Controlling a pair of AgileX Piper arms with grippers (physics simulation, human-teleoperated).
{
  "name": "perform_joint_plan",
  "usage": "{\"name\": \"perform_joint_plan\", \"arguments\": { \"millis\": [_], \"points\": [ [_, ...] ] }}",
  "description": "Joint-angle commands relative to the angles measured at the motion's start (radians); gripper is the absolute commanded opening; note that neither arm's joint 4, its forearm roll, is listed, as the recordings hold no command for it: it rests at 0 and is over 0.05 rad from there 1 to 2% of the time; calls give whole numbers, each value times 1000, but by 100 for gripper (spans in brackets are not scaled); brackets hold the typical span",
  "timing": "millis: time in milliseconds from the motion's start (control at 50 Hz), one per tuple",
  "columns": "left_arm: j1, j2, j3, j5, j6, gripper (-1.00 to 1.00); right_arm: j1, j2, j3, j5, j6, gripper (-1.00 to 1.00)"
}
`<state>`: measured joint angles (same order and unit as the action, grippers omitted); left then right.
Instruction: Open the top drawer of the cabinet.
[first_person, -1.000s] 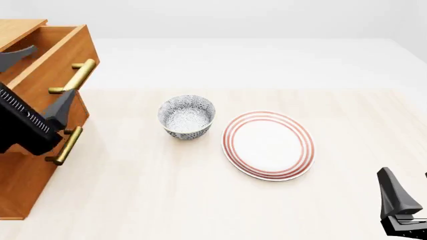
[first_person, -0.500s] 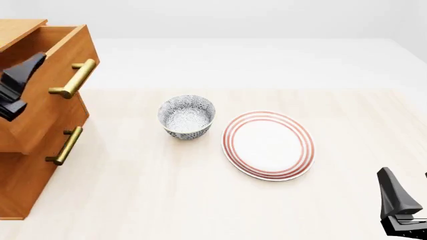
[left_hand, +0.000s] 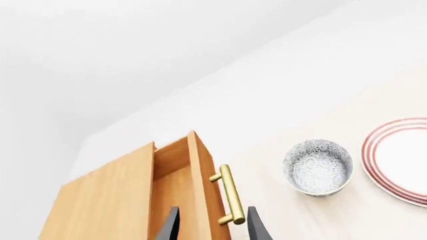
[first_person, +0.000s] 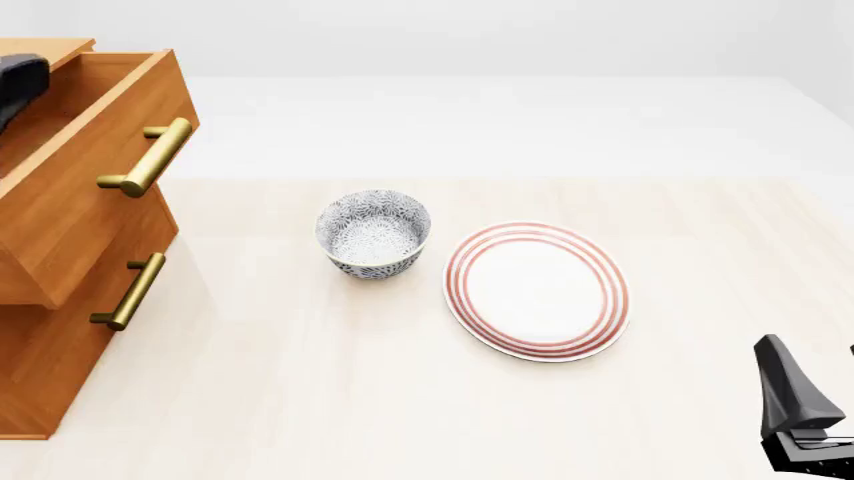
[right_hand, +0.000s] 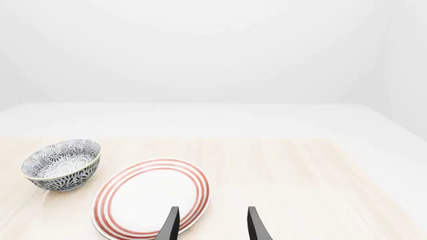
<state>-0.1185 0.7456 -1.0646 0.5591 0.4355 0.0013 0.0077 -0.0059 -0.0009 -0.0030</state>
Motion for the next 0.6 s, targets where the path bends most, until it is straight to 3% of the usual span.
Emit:
{"name": "perform_joint_plan", "arguments": {
  "millis": [20,180,600],
  "points": [
    [37,35,-86,124,-143,100,0,0,0,0,0,100],
    [25,102,-118,170,-253,100,0,0,0,0,0,100],
    [73,143,-241,332,-292,100,0,0,0,0,0,100]
  ]
}}
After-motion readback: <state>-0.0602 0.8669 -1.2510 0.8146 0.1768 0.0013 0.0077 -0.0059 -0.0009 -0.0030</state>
